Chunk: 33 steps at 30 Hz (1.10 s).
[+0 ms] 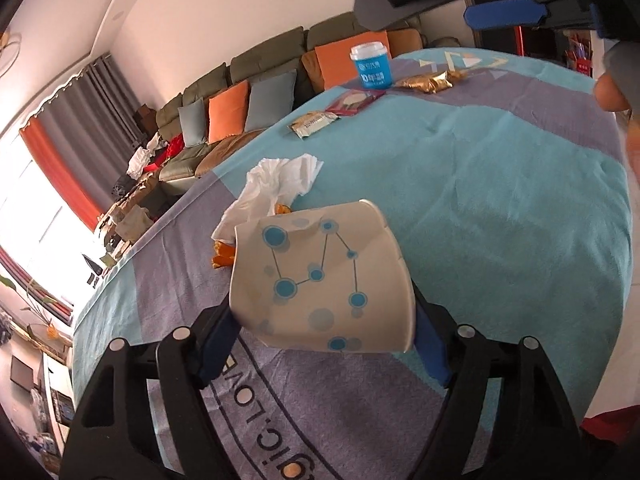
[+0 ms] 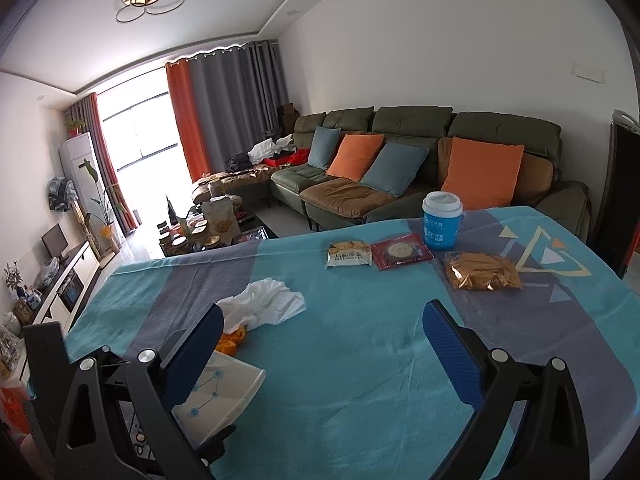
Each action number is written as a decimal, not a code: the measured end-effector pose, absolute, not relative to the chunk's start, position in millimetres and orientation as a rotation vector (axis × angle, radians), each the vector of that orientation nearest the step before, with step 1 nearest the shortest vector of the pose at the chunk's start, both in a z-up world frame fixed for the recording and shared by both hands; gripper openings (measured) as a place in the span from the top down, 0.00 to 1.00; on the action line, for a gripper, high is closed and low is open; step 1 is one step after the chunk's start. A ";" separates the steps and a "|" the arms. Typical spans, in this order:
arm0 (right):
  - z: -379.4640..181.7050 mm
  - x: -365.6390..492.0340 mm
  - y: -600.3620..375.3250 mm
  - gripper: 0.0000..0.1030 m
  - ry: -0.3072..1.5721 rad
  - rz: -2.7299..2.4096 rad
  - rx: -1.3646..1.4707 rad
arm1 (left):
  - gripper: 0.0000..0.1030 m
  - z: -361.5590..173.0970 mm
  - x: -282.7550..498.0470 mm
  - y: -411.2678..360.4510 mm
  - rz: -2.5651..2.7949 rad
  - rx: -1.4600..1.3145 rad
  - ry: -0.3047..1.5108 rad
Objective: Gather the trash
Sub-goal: 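Grasp the white blue-dotted paper cup with the left gripper while the right grasps the white tissue, then carry the paper cup and tissue to the teal bin and release both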
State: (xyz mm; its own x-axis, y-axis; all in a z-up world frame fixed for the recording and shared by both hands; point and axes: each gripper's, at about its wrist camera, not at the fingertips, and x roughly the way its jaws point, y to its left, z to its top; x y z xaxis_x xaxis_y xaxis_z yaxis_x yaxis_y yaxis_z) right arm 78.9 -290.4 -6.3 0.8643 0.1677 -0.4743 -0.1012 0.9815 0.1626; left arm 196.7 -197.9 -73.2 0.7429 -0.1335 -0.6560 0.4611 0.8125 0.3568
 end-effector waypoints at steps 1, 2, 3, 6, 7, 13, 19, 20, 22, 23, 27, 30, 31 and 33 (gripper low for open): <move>-6.1 83.0 -290.3 0.06 0.513 0.141 0.125 | 0.27 -69.7 194.1 -194.9 -0.346 0.514 0.641; -6.9 86.9 -290.1 0.06 0.520 0.141 0.117 | 0.27 -65.3 191.3 -189.9 -0.346 0.493 0.624; -8.2 93.6 -289.2 0.06 0.535 0.147 0.109 | 0.27 -62.4 189.8 -187.0 -0.345 0.477 0.612; -13.6 113.2 -282.3 0.06 0.578 0.199 0.093 | 0.27 -50.2 180.1 -170.4 -0.336 0.411 0.583; -16.1 122.1 -277.8 0.06 0.599 0.209 0.079 | 0.27 -45.5 175.9 -164.3 -0.336 0.386 0.572; -39.3 177.3 -243.5 0.06 0.725 0.311 0.038 | 0.27 -29.6 160.9 -130.9 -0.286 0.295 0.561; -62.3 220.9 -209.5 0.17 0.845 0.366 0.006 | 0.27 -25.0 157.0 -97.4 -0.231 0.237 0.583; -64.3 225.1 -206.4 0.18 0.857 0.368 0.007 | 0.27 -25.1 156.7 -93.7 -0.225 0.235 0.585; -67.5 232.1 -199.2 0.21 0.879 0.375 -0.005 | 0.27 -25.1 155.5 -84.7 -0.213 0.228 0.591; -69.1 234.3 -196.2 0.23 0.890 0.379 -0.008 | 0.27 -24.7 154.6 -80.7 -0.209 0.223 0.592; -78.3 242.8 -183.6 0.32 0.940 0.393 -0.026 | 0.27 -25.0 153.6 -71.4 -0.202 0.206 0.597; -83.2 245.2 -182.3 0.43 0.961 0.381 -0.016 | 0.27 -23.0 150.6 -66.2 -0.196 0.198 0.595; -83.0 244.6 -182.5 0.48 0.959 0.380 -0.013 | 0.27 -22.7 150.6 -64.1 -0.194 0.195 0.594; -82.7 244.0 -184.3 0.66 0.958 0.376 -0.008 | 0.27 -21.3 148.4 -58.4 -0.185 0.187 0.592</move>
State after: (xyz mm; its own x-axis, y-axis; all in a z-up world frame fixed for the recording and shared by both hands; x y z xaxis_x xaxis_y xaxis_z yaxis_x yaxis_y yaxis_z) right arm 244.0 -184.3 -82.7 0.5156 0.3093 -0.7990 -0.3168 0.9353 0.1577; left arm 148.4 -58.4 -21.3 0.8143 -0.1192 -0.5680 0.2261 0.9665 0.1213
